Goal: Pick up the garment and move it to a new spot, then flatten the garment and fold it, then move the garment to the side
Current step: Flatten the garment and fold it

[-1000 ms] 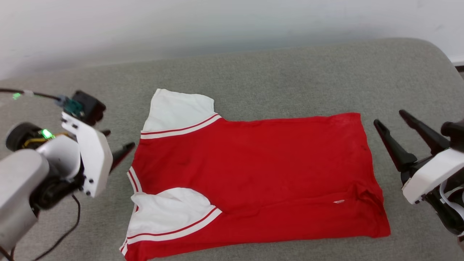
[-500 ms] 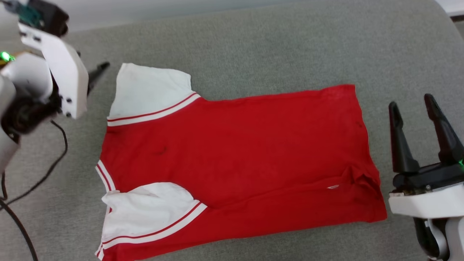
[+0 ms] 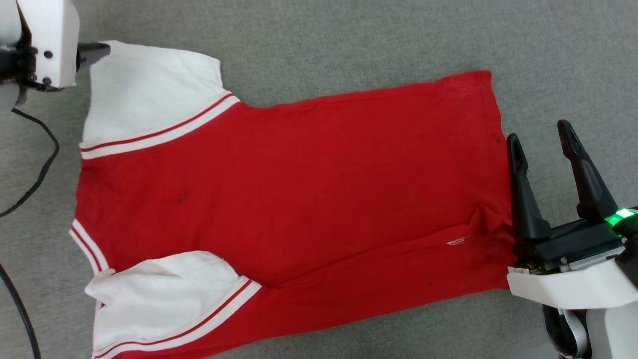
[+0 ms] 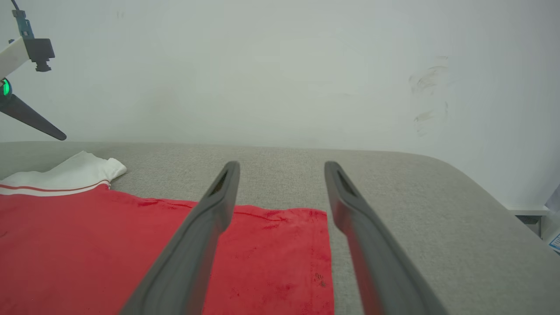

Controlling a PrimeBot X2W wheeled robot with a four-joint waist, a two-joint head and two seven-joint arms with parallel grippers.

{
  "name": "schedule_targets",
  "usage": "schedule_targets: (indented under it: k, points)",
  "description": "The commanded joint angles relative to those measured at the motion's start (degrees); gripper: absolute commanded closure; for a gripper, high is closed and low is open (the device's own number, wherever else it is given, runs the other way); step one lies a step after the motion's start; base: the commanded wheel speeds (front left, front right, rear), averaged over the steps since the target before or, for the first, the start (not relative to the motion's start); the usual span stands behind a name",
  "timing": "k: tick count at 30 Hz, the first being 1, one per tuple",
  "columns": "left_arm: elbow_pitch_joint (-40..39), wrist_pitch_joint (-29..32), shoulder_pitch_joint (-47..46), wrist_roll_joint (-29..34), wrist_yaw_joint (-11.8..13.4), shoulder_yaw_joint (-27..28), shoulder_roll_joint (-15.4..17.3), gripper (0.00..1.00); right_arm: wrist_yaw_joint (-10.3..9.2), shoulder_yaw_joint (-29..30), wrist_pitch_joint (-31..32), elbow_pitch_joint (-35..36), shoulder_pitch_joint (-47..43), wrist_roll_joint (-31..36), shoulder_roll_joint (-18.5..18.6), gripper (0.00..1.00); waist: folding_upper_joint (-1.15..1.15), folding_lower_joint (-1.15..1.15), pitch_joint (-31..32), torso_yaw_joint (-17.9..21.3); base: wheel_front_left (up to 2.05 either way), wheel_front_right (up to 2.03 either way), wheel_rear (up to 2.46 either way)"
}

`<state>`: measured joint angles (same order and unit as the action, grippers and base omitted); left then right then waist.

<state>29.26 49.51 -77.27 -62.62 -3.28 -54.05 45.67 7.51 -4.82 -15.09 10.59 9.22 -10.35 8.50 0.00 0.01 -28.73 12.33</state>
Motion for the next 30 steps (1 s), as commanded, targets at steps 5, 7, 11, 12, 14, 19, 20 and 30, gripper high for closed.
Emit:
schedule_targets:
  k: [5,7,11,12,14,19,20,30]
  points:
    - [2.77,2.43,-2.86,0.71,0.66,-0.68,-1.17,0.00,-0.04,-0.79,-0.08,0.17,1.81,0.97,-0.66,0.00,0.00,-0.01,-3.75,2.31,0.00,0.00,0.00]
    - [3.82,3.02,-3.19,1.29,0.53,-1.23,-1.49,0.00,-0.04,-0.88,-0.08,-0.05,2.00,1.12,-0.75,0.00,0.00,-0.01,-4.46,2.74,0.00,0.00,0.00]
    - [5.72,4.45,-2.24,2.79,-0.36,-3.46,-0.77,0.00,-0.04,-0.71,-0.08,-0.26,2.67,1.16,-0.87,0.00,0.00,-0.01,-5.10,3.23,0.00,0.00,0.00]
    - [6.02,4.73,-1.82,2.98,-0.70,-3.99,-0.61,0.00,-0.04,-0.50,-0.08,-0.36,2.75,1.11,-0.75,0.00,0.00,-0.01,-5.14,3.22,0.00,0.00,0.00]
    - [6.43,4.61,-0.82,2.17,-1.18,-4.06,-1.02,1.00,-0.04,-0.10,-0.08,-0.43,2.86,1.15,-0.57,0.00,0.00,-0.01,-5.07,2.97,0.00,0.00,0.00]
    - [7.05,2.43,-0.32,1.66,-2.19,-3.92,-2.35,1.00,-0.04,1.17,-0.08,-0.35,4.19,2.77,0.77,0.00,0.00,-0.01,-3.35,1.75,0.00,0.00,0.00]
    - [6.98,1.87,-0.60,1.83,-2.26,-3.86,-2.36,1.00,-0.04,1.59,-0.08,-0.30,4.47,2.87,1.13,0.00,0.00,-0.01,-2.76,1.50,0.00,0.00,0.00]
    - [0.38,-5.50,1.73,2.26,-4.03,-6.07,-2.10,1.00,-0.04,2.53,1.13,-5.79,13.07,2.23,12.74,0.00,0.00,-0.01,4.53,-2.80,0.00,0.00,0.00]
